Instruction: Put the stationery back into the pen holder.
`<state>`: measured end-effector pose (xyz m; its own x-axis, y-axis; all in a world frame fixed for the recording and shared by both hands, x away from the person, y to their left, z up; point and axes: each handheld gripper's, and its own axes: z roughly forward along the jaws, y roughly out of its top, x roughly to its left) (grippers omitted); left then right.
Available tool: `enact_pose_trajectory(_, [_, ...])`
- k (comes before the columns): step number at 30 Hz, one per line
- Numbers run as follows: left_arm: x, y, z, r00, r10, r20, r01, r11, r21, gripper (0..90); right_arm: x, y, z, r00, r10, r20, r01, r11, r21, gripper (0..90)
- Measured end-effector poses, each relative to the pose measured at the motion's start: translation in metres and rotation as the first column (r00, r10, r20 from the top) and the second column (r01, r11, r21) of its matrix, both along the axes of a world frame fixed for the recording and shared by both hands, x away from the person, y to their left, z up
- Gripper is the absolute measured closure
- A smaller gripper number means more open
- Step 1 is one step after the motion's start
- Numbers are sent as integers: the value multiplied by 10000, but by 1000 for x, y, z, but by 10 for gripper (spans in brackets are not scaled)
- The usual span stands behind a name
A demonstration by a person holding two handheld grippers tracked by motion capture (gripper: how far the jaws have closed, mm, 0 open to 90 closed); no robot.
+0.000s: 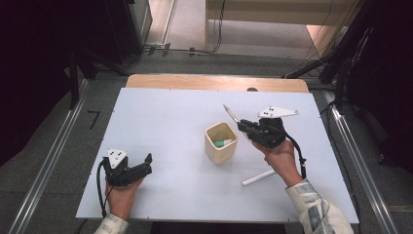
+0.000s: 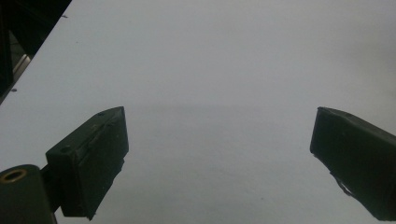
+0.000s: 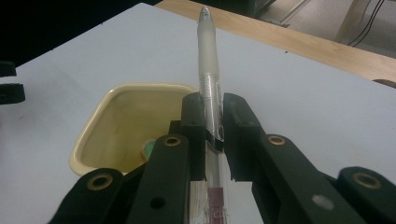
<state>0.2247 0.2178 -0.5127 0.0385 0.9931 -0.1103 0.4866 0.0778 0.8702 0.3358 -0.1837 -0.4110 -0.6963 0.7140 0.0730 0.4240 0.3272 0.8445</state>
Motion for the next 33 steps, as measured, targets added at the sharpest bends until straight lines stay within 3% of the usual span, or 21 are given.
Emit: enact_pose_trajectory(33, [0,1,0,10000,-21,9,21,10000,-28,53,6,40,3,9974,701,-136,-706,9967,-396,776])
